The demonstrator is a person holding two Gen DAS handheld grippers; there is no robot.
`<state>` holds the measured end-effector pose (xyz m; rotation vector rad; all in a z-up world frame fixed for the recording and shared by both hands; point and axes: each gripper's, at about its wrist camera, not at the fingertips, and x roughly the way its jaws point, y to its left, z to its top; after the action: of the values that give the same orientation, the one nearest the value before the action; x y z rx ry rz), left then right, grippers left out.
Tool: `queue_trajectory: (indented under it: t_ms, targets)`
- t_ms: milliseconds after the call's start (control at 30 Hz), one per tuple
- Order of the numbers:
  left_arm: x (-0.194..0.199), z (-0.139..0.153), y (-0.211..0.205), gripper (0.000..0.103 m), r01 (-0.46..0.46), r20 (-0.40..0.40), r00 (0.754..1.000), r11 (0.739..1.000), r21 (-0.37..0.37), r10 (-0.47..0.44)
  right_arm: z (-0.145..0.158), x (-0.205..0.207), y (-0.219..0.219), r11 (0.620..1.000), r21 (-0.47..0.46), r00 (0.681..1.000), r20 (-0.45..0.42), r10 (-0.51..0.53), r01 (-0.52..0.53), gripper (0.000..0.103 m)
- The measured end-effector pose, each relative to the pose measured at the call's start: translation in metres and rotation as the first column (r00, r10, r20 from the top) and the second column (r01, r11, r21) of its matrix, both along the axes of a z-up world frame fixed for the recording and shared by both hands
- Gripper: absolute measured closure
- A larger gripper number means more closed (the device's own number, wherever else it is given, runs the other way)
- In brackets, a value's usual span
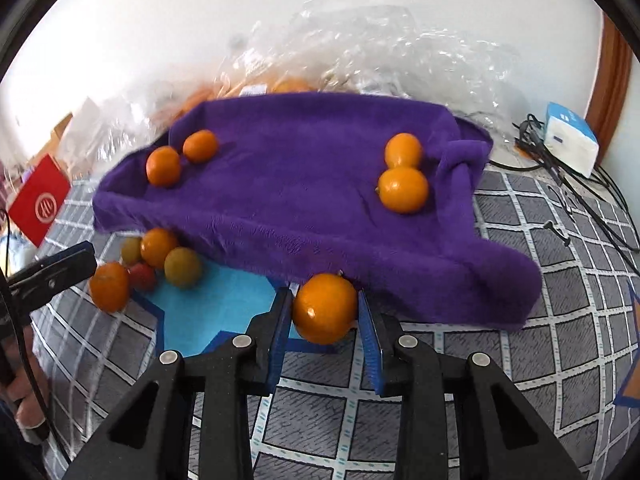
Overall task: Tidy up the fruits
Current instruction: 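Grasp a large orange with the left tool while the right tool holds its orange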
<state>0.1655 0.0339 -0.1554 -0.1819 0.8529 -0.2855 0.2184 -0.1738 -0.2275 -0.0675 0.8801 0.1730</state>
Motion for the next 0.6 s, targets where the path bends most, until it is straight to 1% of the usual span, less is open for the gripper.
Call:
queue_trajectory:
  t_ms: [67, 100, 267, 333, 367, 400, 467, 533, 600]
  targets:
    - [0.001, -0.004, -0.007, 0.048, 0.012, -0.014, 1.000, 0.999, 0.045, -0.011, -0.004, 0.003, 0.000, 1.000, -0.012, 1.000, -0.017, -0.006, 0.006, 0.070]
    - [0.002, -0.006, -0.011, 0.048, 0.017, -0.027, 1.000, 0.998, 0.065, -0.015, -0.003, 0.003, 0.000, 1.000, -0.015, 1.000, -0.011, -0.007, 0.006, 0.070]
    - [0.006, -0.016, -0.018, 0.048, 0.019, -0.067, 0.998, 0.992, 0.125, -0.010, -0.002, 0.000, 0.003, 1.000, -0.025, 1.000, 0.003, 0.005, -0.005, 0.070]
    - [0.005, -0.017, -0.020, 0.049, 0.021, -0.063, 0.998, 0.989, 0.149, -0.012, -0.001, -0.001, 0.003, 1.000, -0.019, 1.000, 0.008, 0.013, -0.013, 0.070]
    - [0.004, -0.017, -0.020, 0.059, 0.024, -0.061, 0.998, 0.988, 0.153, -0.015, 0.001, -0.002, 0.003, 1.000, -0.015, 1.000, 0.016, 0.017, -0.016, 0.070]
    - [0.004, -0.018, -0.021, 0.063, 0.026, -0.060, 0.998, 0.988, 0.154, -0.017, 0.003, -0.004, 0.003, 1.000, -0.005, 0.999, 0.025, 0.023, -0.023, 0.070]
    - [0.002, -0.017, -0.019, 0.063, 0.021, -0.049, 0.999, 0.989, 0.149, -0.014, 0.007, -0.008, 0.003, 0.999, 0.024, 0.998, 0.037, 0.041, -0.042, 0.070]
    - [0.000, -0.013, -0.016, 0.063, 0.013, -0.027, 1.000, 0.992, 0.128, -0.009, 0.013, -0.011, 0.002, 0.997, 0.056, 0.997, 0.060, 0.058, -0.062, 0.070]
    - [-0.004, -0.007, -0.010, 0.063, -0.006, 0.010, 1.000, 0.994, 0.110, 0.005, 0.017, -0.014, 0.002, 0.995, 0.071, 0.994, 0.079, 0.069, -0.075, 0.070]
